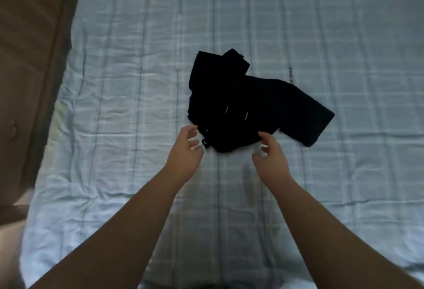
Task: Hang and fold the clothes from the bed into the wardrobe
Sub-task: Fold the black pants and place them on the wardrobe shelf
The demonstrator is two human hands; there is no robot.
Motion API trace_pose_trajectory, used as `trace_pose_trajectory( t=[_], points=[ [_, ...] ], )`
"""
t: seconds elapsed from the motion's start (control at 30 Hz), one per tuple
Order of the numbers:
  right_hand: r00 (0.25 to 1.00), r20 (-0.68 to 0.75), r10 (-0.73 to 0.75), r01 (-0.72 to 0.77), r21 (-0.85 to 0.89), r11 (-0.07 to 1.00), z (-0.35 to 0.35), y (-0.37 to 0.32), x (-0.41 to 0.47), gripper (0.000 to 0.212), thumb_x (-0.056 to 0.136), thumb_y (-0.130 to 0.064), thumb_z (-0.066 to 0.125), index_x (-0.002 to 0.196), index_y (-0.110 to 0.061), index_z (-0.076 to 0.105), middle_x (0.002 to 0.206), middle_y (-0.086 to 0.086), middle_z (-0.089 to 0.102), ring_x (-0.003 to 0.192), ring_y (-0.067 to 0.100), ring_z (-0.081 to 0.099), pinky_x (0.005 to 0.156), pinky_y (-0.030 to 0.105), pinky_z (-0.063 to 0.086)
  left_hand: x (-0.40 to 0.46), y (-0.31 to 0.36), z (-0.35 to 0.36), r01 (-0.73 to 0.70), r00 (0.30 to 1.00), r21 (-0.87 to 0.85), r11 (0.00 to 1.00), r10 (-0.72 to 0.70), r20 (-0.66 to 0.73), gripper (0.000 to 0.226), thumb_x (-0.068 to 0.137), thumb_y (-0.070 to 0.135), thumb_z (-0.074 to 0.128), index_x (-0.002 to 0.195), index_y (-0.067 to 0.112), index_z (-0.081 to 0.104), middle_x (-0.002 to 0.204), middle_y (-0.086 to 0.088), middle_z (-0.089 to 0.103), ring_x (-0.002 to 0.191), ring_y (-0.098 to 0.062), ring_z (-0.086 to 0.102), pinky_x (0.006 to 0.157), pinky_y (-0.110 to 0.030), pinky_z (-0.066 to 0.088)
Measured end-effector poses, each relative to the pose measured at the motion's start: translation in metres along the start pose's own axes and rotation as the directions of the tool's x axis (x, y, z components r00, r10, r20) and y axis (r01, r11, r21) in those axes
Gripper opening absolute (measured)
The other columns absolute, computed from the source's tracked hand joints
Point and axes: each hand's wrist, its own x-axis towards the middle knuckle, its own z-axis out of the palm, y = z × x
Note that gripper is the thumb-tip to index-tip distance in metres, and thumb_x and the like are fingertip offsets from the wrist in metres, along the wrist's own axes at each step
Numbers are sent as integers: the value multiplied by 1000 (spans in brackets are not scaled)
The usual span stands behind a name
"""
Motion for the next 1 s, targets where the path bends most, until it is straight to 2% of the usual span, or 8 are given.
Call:
trace_pose_trajectory(
  t=[0.1, 0.17, 0.27, 0.47, 0.63, 0.77, 0.87, 1.0],
  points=[
    [994, -78, -79, 72, -84, 994, 19, 12, 29, 79, 87, -10, 69, 153, -24, 29, 158, 5, 27, 145, 20, 29, 118, 33, 27, 36, -15, 23, -53, 998, 22, 998, 52, 32, 60, 89, 13, 67, 141, 24, 40, 126, 10, 48, 110, -4, 53, 83, -17, 50],
    [993, -99, -60, 53, -69, 996, 28, 11, 44, 91, 85, -11, 72, 156, -26, 18, 162, 9, 15, 149, 21, 18, 116, 29, 19, 54, -23, 38, -99, 991, 88, 991, 91, 96, 72, 78, 30, 76, 142, 28, 41, 135, 3, 48, 118, -10, 53, 98, -27, 50],
    [995, -82, -52, 51, -6, 999, 33, 7, 55, 89, 85, -9, 72, 155, -30, 21, 157, 8, 20, 140, 19, 33, 112, 31, 32, 64, -25, 57, -77, 991, 146, 986, 59, 123, 75, 73, 33, 79, 138, 33, 43, 138, -3, 42, 119, -19, 53, 104, -37, 48],
    [996, -88, -22, 30, 86, 996, 30, -7, 42, 58, 82, 2, 65, 130, -28, 55, 132, 6, 50, 117, 16, 55, 106, 36, 47, 56, -21, 59, -47, 997, 155, 987, 38, 63, 28, 88, 6, 63, 114, 16, 60, 95, 2, 64, 86, -13, 61, 63, -5, 43],
    [960, -148, 238, -120, 553, 825, 20, -16, 36, 50, 80, 14, 54, 114, -20, 68, 107, 13, 66, 101, 28, 68, 93, 45, 57, 45, -16, 42, 51, 999, -38, 998, -50, 10, 19, 91, 7, 58, 89, 25, 64, 89, 0, 70, 82, -16, 67, 71, -31, 56],
    [941, -218, 260, -26, 718, 695, 12, -23, 42, 45, 81, 13, 55, 110, -17, 70, 106, 5, 71, 96, 22, 70, 92, 39, 58, 40, -12, 16, 22, 991, -255, 967, -55, -121, 17, 97, 3, 51, 93, 15, 62, 76, 1, 65, 60, 0, 62, 62, -27, 52],
    [951, -284, 126, 105, 677, 729, 8, -32, 40, 41, 87, 12, 56, 119, -13, 63, 97, -7, 67, 85, 10, 70, 90, 33, 58, 41, -8, 5, -31, 991, -359, 933, -17, -129, 13, 100, 9, 51, 98, 17, 60, 86, -2, 68, 74, -11, 65, 70, -28, 54],
    [973, -215, -88, 198, 565, 801, 14, -31, 48, 49, 88, 21, 46, 122, -13, 38, 148, 5, 38, 125, 13, 59, 108, 26, 45, 52, -7, 6, -79, 993, -410, 909, 38, -108, 37, 93, 0, 58, 120, 21, 47, 127, -2, 57, 113, -5, 63, 92, -25, 54]
  ],
)
